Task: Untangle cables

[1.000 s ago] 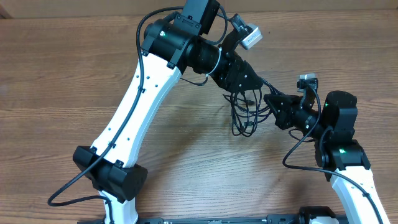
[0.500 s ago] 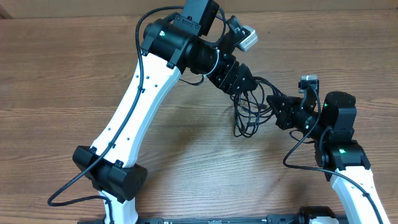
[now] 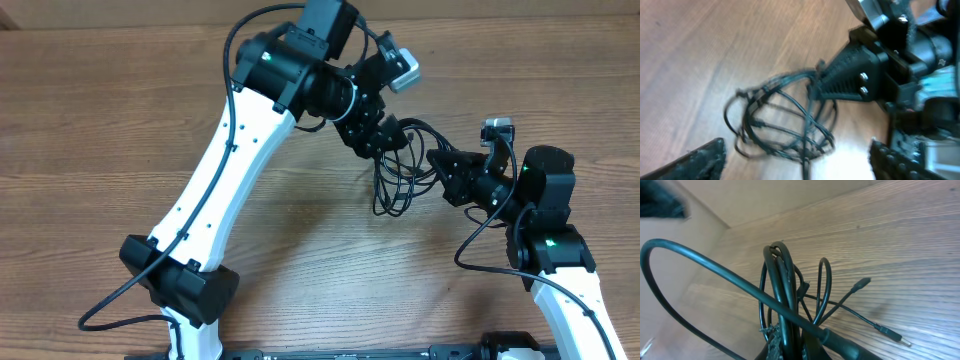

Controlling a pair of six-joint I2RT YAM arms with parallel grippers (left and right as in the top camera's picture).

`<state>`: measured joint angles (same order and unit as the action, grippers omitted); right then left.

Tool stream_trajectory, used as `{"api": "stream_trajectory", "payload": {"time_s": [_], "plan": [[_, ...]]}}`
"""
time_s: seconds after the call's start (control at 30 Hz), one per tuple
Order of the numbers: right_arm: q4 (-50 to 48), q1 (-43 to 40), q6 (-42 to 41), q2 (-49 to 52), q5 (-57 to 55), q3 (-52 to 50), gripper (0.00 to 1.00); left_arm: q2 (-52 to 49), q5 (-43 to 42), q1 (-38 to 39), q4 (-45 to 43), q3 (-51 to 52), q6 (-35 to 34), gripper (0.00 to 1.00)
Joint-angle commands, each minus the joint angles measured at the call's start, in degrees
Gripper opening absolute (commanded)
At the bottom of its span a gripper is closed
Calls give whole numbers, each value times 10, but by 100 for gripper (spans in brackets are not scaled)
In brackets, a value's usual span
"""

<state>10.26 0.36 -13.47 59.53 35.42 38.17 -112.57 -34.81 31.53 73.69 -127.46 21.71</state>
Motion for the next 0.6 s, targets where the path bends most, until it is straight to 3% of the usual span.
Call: {"api": "stream_trajectory", "payload": {"time_s": [0.0, 0.13, 0.4, 0.57], "plan": [[-7, -1, -2, -3, 33, 3, 4, 1, 66, 28, -19, -10, 14, 98], [-7, -1, -2, -3, 49, 3, 4, -6, 142, 48, -23, -10, 10, 99], [-7, -1, -3, -3, 74, 3, 4, -7, 535, 43, -11, -4, -256, 100], [-7, -1, -3, -3, 78, 3, 4, -7, 602, 17, 45, -1, -352, 100]]}}
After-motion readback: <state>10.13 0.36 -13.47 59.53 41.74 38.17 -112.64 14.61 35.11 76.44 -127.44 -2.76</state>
